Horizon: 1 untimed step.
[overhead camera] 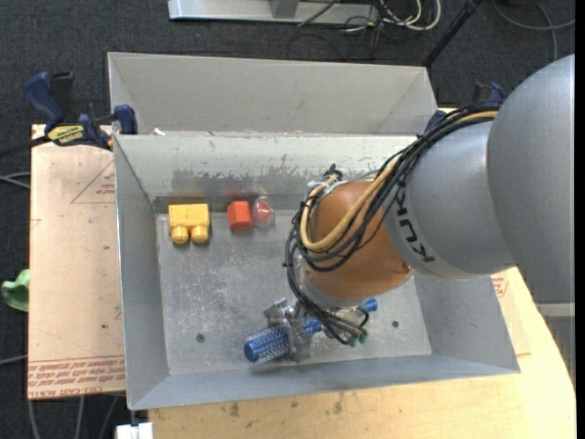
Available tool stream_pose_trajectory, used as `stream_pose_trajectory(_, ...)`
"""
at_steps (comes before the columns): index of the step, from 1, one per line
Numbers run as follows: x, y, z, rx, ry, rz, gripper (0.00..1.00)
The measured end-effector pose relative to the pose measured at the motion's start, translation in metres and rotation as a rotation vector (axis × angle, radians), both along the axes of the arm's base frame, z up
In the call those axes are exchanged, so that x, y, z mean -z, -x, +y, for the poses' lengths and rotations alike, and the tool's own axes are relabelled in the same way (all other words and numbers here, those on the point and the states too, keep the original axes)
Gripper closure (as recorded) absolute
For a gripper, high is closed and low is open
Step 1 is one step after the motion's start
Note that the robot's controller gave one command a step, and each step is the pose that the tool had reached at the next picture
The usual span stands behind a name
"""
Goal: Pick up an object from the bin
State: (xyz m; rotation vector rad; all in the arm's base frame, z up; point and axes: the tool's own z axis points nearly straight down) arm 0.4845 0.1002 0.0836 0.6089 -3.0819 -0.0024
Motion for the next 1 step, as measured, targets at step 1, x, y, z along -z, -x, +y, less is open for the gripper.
stream_pose_trajectory(1,-0.1194,-0.0154,0.0050,-0.023,-0.001,-0.010,1.00)
